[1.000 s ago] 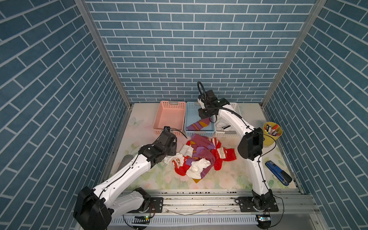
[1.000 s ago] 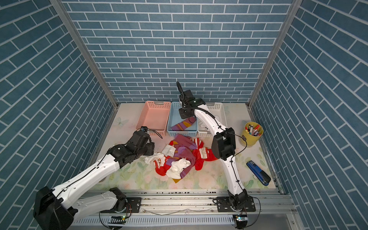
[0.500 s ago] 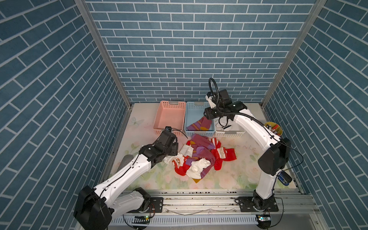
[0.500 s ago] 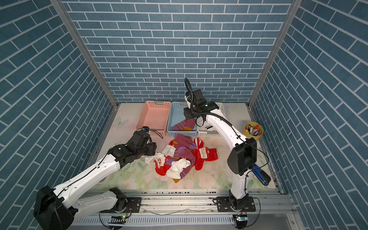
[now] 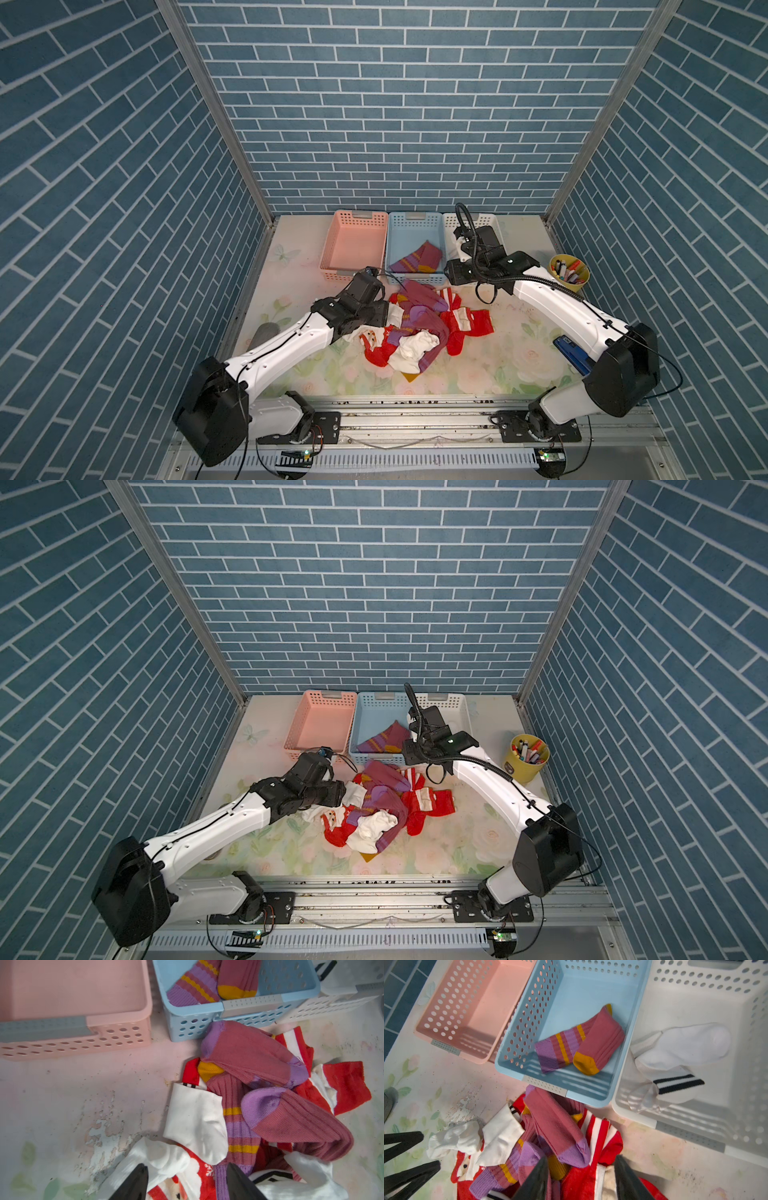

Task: Sort the socks into the basket by color
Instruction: Pick up the sock at the center of the board.

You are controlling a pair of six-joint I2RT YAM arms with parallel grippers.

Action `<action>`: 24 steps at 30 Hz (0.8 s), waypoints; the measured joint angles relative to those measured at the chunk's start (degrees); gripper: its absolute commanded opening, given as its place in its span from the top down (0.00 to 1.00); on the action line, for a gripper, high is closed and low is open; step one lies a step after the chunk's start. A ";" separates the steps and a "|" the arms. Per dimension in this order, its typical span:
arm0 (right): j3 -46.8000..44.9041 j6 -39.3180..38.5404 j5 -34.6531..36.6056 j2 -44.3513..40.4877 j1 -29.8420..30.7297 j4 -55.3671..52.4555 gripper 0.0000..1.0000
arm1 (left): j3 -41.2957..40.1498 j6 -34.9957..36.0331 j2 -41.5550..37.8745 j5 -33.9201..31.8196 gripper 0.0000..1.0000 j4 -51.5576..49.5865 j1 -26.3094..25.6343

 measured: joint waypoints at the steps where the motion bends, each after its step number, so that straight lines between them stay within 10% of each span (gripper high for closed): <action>1: -1.33 0.39 0.15 -1.01 0.00 0.28 0.47 | 0.46 0.00 1.16 0.20 0.33 0.33 -0.66; 24: -12.35 4.90 8.33 -13.09 -0.94 -0.70 0.35 | 18.01 -0.35 22.86 4.57 0.33 4.79 -13.84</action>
